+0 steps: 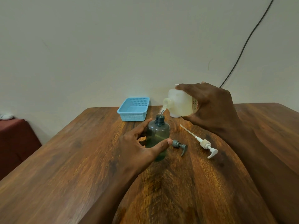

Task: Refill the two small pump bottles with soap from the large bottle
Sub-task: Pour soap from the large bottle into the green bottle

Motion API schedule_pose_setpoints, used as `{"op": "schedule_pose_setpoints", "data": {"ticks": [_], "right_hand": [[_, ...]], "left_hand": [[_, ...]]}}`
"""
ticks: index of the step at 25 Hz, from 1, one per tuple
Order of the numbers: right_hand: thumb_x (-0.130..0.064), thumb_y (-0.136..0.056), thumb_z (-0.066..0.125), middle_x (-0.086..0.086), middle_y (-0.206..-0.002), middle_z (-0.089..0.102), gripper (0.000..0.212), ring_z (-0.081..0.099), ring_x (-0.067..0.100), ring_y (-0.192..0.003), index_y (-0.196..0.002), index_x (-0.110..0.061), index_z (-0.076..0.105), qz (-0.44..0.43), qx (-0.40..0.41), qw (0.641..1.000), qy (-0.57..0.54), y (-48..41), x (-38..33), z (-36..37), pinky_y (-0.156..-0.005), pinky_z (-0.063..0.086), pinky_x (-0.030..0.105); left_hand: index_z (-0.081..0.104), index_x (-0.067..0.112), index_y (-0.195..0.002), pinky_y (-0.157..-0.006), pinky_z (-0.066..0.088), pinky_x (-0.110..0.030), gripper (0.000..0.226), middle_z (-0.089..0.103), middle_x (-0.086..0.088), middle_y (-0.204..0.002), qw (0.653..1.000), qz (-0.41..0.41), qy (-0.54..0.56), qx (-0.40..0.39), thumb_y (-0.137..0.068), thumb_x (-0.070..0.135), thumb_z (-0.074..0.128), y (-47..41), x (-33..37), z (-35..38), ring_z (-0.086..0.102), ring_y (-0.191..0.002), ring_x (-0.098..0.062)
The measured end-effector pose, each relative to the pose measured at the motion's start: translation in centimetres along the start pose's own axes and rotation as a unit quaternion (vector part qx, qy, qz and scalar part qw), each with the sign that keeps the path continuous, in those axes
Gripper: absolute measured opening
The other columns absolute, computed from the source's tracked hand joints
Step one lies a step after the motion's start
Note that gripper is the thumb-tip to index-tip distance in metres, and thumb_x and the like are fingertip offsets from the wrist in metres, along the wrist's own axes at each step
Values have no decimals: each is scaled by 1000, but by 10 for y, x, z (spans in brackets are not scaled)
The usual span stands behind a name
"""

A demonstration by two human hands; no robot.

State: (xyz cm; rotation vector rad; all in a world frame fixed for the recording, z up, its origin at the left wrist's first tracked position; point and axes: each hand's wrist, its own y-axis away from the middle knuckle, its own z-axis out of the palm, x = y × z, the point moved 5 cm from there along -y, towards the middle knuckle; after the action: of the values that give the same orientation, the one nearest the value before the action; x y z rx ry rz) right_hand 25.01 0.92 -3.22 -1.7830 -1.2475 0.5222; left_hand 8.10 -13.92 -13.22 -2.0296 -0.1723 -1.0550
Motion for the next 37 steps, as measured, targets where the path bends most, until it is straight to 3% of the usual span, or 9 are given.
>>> {"op": "schedule_pose_setpoints", "data": {"ticks": [6, 27, 37], "right_hand": [[-42, -68, 93, 11, -124, 74, 79, 72, 37, -102, -136, -15, 64, 4, -3, 1000, 2, -1, -1, -2, -82, 61, 48], [-38, -65, 96, 13, -125, 73, 82, 71, 39, -106, -136, -14, 64, -6, 0, 1000, -4, -2, 0, -2, -91, 57, 59], [-39, -64, 96, 13, -127, 72, 83, 71, 39, -109, -136, -13, 65, -8, -2, 1000, -5, -2, 1, -1, -98, 54, 61]], "left_hand": [[64, 31, -140, -85, 65, -32, 84, 73, 16, -127, 1000, -6, 5, -2, -67, 64, 88, 0, 0, 1, 70, -113, -1], [62, 43, -136, -86, 64, -27, 79, 72, 23, -124, 1000, -7, 4, -5, -64, 69, 85, 1, 4, 0, 68, -113, 4], [65, 36, -138, -84, 65, -31, 83, 73, 21, -124, 1000, -10, 3, -4, -64, 68, 86, 1, 2, 0, 69, -112, 3]]}}
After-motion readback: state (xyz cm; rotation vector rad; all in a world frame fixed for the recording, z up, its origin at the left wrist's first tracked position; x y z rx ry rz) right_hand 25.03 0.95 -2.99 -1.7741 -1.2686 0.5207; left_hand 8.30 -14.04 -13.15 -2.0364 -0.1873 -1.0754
